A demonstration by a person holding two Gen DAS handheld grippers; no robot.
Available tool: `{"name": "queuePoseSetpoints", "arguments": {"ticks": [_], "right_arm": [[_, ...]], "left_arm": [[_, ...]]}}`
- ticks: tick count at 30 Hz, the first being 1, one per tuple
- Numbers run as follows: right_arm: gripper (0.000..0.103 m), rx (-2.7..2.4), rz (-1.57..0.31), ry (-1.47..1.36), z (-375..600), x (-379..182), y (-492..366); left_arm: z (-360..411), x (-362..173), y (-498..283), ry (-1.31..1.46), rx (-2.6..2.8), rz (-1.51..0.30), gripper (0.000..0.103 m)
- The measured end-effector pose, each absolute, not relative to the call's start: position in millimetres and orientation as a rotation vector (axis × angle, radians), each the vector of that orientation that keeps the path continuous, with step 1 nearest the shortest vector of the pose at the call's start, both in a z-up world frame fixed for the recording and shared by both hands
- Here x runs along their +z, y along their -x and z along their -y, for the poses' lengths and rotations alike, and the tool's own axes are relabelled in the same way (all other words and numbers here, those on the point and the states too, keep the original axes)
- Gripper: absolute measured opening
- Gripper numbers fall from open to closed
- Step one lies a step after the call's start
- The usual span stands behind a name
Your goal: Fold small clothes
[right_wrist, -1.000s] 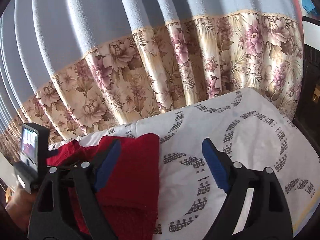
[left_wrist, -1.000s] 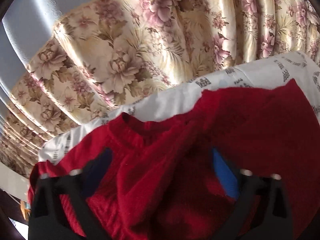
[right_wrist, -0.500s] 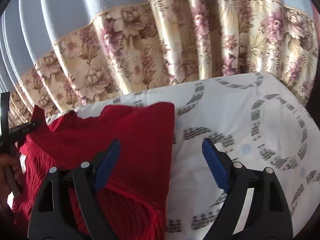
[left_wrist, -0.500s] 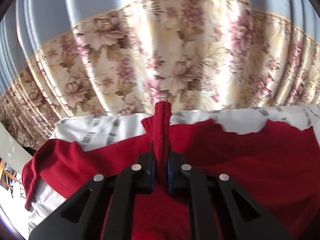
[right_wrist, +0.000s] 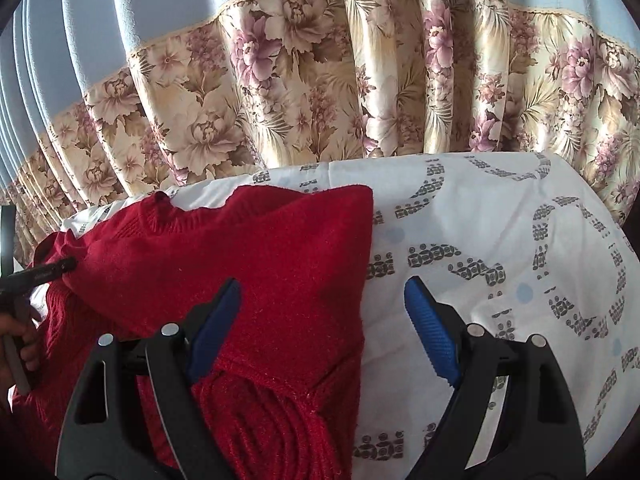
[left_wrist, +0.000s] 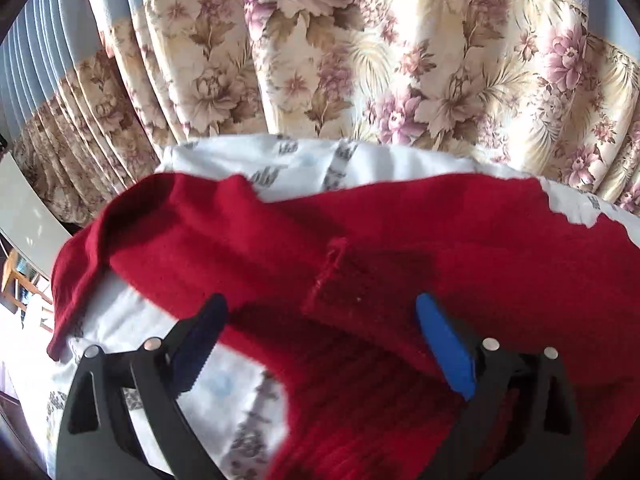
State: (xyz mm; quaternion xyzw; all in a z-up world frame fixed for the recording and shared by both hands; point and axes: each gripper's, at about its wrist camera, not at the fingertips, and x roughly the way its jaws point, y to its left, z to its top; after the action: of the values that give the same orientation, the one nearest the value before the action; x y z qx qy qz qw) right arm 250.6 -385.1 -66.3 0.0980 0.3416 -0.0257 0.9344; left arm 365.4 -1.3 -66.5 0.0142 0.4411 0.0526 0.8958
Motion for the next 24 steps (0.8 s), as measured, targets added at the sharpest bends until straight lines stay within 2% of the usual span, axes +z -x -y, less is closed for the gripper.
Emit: {"name": "queuePoseSetpoints", "arguments": {"ticks": [6,11,21,24], "right_arm": [[0.086,-0.036,-0.693,-0.185,376.2,-64.4,-247.9],[0.086,-0.034,-0.695,-0.179,373.3,-64.7,-248.2],[0.086,-0.08,-0.647,-0.136,368.5,-51.8,-228.3],[0.09,-0.188,-0.592,-0.115,367.9,-42.4,-202.5]], "left_arm": [[-45.4,-53.6,-347.5,0.103,0.13,-0.883,0.095],[-82.5,-48.1,-338.9,0.091,0.202,-0.861,0.095],[-158.3,-55.7,-328.3,-0.102,0.238,-0.799,0.095],[-173.8,-60.4,-329.2,-0.161,0.191,-0.789,0.095]]}}
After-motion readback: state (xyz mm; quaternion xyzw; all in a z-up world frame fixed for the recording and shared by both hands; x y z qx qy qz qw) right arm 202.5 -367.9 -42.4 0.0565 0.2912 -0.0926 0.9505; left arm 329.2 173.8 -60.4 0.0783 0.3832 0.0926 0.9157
